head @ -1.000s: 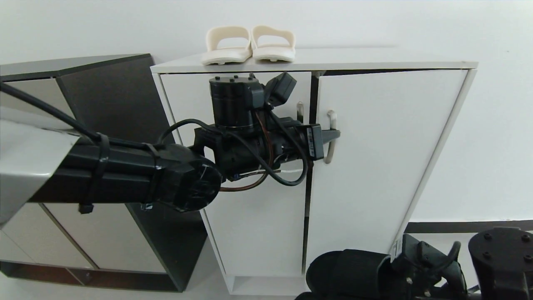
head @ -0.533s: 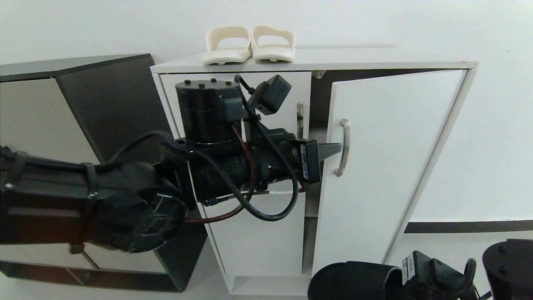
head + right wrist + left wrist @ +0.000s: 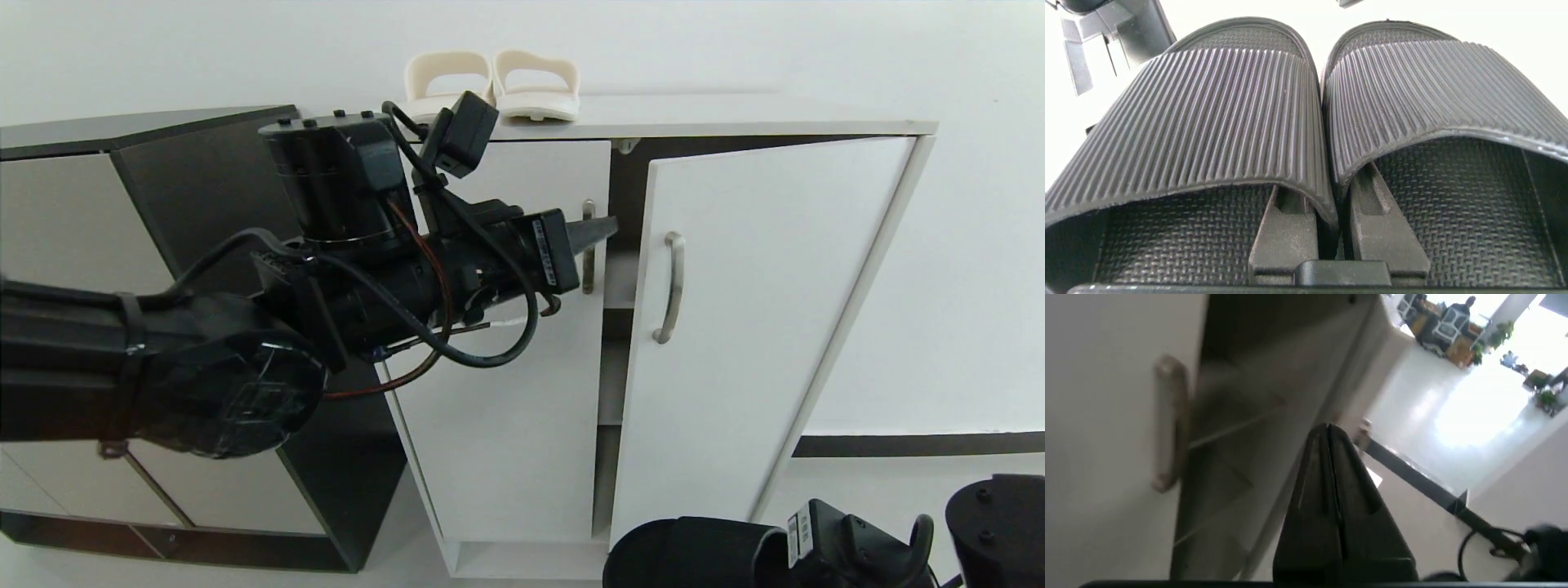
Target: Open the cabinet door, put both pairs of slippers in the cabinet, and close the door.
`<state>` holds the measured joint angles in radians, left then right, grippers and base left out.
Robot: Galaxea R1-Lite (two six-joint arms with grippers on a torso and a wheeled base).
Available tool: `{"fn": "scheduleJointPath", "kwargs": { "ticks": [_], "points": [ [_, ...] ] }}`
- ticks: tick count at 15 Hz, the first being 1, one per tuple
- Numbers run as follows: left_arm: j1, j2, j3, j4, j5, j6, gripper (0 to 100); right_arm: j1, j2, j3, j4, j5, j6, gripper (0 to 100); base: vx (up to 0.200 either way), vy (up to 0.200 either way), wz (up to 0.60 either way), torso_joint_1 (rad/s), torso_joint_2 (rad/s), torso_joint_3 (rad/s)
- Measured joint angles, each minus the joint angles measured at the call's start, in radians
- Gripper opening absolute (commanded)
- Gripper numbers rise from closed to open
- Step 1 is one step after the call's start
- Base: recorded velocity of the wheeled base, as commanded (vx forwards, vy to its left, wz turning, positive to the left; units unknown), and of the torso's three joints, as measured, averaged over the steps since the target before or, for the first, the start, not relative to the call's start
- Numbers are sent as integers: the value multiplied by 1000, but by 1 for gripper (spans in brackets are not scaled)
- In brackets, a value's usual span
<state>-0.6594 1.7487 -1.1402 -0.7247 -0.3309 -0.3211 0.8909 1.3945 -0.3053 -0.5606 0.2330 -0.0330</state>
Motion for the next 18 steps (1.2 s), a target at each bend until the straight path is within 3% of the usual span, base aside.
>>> {"fn": "scheduleJointPath", "kwargs": {
  "ticks": [7, 14, 18],
  "points": [
    [35, 161, -208, 6, 3, -12, 0, 1, 1, -1, 0, 0, 0, 0, 0, 0, 0, 0, 0, 0],
    [31, 206, -221, 5, -37, -9, 0, 1, 15, -1, 0, -2, -12, 0, 0, 0, 0, 0, 0, 0],
    [4, 203, -185, -13, -38, -2, 0, 15, 16, 12, -1, -1, -57, 0, -200, 0, 0, 4, 5, 1]
  ]
}}
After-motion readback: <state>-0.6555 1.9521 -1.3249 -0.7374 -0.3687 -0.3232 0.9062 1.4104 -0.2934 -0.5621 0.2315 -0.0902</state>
